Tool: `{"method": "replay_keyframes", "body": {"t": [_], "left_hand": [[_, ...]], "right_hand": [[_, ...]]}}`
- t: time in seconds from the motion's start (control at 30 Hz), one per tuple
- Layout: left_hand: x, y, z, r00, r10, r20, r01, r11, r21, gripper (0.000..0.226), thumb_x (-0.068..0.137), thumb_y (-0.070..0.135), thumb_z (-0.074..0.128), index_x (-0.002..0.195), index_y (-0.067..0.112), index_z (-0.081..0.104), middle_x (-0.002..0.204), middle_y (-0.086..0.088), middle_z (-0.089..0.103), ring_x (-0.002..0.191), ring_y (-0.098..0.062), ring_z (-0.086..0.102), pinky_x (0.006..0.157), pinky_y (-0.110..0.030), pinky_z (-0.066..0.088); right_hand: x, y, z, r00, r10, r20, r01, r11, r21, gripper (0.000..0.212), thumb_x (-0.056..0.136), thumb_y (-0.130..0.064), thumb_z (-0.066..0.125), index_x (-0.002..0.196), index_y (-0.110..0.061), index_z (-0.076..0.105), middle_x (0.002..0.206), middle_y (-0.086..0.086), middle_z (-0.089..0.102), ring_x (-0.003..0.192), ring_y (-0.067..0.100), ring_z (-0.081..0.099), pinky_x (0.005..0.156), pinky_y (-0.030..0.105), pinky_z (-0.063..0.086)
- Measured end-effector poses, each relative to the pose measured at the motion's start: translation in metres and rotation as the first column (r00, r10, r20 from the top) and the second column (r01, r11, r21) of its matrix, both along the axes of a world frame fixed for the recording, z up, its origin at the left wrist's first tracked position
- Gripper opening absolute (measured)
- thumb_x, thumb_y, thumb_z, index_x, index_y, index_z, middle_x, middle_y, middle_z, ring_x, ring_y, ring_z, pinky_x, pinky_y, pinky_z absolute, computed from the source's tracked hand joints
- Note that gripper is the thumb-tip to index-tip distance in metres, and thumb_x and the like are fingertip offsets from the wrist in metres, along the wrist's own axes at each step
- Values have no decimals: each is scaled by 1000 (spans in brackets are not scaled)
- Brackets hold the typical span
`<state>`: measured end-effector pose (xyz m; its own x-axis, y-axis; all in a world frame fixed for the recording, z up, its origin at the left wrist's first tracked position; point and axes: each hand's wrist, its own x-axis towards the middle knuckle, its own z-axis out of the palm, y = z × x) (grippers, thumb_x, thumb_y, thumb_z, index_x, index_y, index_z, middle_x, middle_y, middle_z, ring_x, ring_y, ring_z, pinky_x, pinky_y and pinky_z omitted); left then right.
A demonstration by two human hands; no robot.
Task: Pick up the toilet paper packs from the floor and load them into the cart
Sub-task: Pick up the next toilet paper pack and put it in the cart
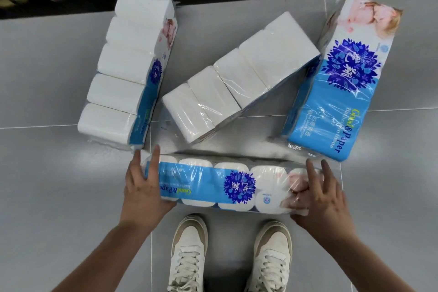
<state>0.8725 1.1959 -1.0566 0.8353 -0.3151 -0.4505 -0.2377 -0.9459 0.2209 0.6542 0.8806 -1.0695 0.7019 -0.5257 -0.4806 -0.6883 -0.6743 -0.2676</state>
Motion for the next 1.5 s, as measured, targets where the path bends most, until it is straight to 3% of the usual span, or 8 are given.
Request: {"method": "replay_keyframes", "body": {"t": [0.2,0.33,0.43,0.63,0.8,1.17,1.5], "left_hand": [[-7,-12,-10,988,-149,-42,153,980,127,150,53,35,99,159,45,-7,167,-16,4,149,-55,17,109,-67,39],[-3,-27,-11,993,-91,-77,102,981,162,130,56,26,94,160,39,18,164,-14,8,145,-53,17,101,-64,48],[-1,-24,-11,995,-78,-62,85,989,123,118,47,18,91,148,38,33,152,-13,22,131,-44,28,87,-60,57],[-1,-14,4,997,-48,-56,53,995,87,113,50,21,90,147,36,34,150,-9,20,131,-38,25,94,-54,54],[3,-8,39,999,-19,-42,20,999,33,113,51,20,90,149,37,35,152,-8,19,132,-39,22,96,-53,52],[40,-14,198,998,-8,59,13,996,-90,110,55,18,88,151,40,38,149,0,20,132,-37,20,103,-55,47],[85,-24,425,986,18,163,10,985,-173,111,60,22,89,151,52,33,155,6,19,133,-28,20,95,-48,52]], "right_hand": [[13,11,-10,982,142,-127,-152,986,-74,133,50,-35,91,161,-21,21,162,28,19,135,59,37,107,65,41],[26,12,-3,965,135,-225,-155,986,-70,136,51,-36,96,162,-27,19,161,23,20,133,51,36,100,59,48],[26,13,0,970,112,-216,-128,990,-62,124,52,-31,94,157,-25,31,153,20,31,129,49,40,92,60,51],[32,12,20,987,104,-124,-113,991,-71,111,50,-18,87,149,-25,39,145,19,38,124,47,41,94,58,50],[37,10,54,989,117,-86,-124,989,-79,115,46,-25,92,150,-28,42,146,17,38,124,45,43,96,56,50],[71,-7,209,992,118,52,-112,986,-120,115,43,-22,89,148,-32,45,148,11,37,128,43,44,94,55,52],[111,-30,432,961,212,180,-165,955,-246,117,41,-28,85,151,-30,43,145,11,41,124,45,45,93,56,51]]}}
